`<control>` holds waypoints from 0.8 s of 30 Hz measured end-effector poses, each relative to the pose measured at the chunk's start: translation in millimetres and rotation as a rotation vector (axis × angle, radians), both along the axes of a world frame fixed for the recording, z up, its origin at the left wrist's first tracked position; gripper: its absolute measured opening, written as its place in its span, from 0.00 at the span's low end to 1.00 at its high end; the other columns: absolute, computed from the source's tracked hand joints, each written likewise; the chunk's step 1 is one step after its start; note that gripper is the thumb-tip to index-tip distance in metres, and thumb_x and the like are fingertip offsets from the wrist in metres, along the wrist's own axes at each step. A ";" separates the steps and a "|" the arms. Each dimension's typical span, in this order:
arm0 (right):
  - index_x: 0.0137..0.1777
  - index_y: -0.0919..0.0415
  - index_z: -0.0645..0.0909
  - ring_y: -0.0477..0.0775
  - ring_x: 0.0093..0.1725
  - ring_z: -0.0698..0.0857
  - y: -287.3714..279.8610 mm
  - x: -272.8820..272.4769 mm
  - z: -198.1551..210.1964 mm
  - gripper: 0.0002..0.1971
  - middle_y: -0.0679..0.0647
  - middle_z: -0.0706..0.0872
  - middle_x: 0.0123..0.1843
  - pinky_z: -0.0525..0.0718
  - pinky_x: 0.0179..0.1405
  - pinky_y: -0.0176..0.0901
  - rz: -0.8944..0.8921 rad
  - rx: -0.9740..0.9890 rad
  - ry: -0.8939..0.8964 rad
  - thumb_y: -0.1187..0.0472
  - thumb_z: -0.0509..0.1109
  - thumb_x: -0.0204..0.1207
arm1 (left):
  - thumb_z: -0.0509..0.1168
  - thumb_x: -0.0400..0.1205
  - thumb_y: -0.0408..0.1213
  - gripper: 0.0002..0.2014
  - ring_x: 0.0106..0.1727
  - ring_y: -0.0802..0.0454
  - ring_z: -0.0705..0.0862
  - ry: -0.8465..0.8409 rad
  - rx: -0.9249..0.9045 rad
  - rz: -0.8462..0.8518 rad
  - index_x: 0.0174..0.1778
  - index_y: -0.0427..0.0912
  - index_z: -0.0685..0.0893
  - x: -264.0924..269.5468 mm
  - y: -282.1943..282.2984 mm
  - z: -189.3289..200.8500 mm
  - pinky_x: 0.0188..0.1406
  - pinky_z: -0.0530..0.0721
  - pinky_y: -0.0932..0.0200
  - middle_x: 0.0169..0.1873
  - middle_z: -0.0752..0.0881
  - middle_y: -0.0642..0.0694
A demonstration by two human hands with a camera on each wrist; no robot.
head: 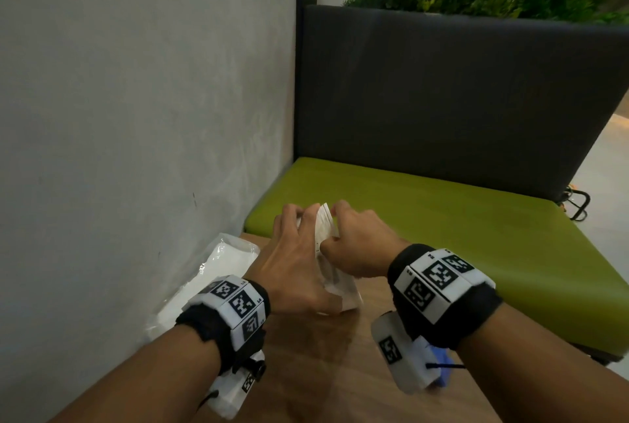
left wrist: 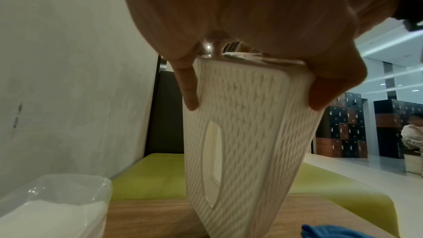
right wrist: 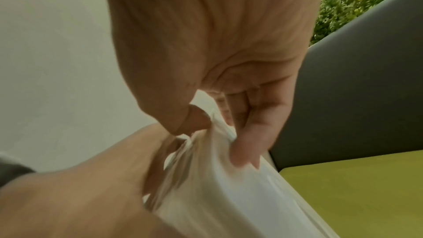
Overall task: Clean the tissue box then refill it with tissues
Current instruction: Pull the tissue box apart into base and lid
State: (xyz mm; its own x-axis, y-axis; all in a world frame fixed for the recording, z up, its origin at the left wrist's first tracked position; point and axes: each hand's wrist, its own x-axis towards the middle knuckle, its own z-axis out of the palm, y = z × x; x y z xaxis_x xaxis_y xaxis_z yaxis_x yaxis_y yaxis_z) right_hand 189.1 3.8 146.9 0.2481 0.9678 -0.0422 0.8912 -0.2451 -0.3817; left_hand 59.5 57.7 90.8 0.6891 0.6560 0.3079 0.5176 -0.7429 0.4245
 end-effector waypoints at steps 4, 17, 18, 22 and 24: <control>0.67 0.60 0.64 0.62 0.45 0.85 -1.0 -3.5 -4.8 0.19 0.61 0.85 0.51 0.87 0.42 0.55 0.010 0.024 0.059 0.58 0.62 0.78 | 0.77 0.47 0.66 0.65 0.62 0.48 0.69 -0.013 -0.010 -0.004 0.79 0.52 0.53 4.1 0.9 0.3 0.59 0.84 0.47 0.58 0.58 0.55; 0.69 0.59 0.60 0.66 0.36 0.85 -19.5 80.1 -10.8 0.15 0.64 0.86 0.45 0.82 0.29 0.55 -0.286 0.323 0.080 0.61 0.53 0.84 | 0.79 0.49 0.56 0.58 0.59 0.54 0.74 -0.094 -0.125 0.178 0.74 0.49 0.58 -55.4 18.6 -31.8 0.68 0.80 0.52 0.56 0.61 0.53; 0.68 0.57 0.60 0.62 0.31 0.84 -21.5 79.5 -14.5 0.15 0.60 0.86 0.40 0.83 0.27 0.55 -0.246 0.339 0.050 0.59 0.52 0.83 | 0.80 0.50 0.57 0.62 0.61 0.56 0.73 -0.080 -0.132 0.163 0.78 0.49 0.55 -54.2 17.5 -34.1 0.70 0.79 0.54 0.58 0.60 0.54; 0.61 0.54 0.65 0.56 0.24 0.77 -10.6 64.2 -37.5 0.09 0.52 0.80 0.29 0.73 0.21 0.47 -0.206 0.422 0.003 0.56 0.51 0.83 | 0.78 0.52 0.61 0.69 0.57 0.51 0.73 -0.031 -0.183 0.099 0.83 0.63 0.39 -25.0 9.5 -35.0 0.62 0.80 0.58 0.60 0.57 0.55; 0.59 0.53 0.65 0.57 0.24 0.79 -11.1 67.7 -44.5 0.10 0.52 0.81 0.28 0.77 0.22 0.49 -0.252 0.462 0.018 0.50 0.51 0.84 | 0.78 0.52 0.63 0.60 0.59 0.48 0.77 -0.034 -0.160 0.114 0.79 0.68 0.53 -20.1 6.2 -36.9 0.62 0.83 0.55 0.59 0.58 0.54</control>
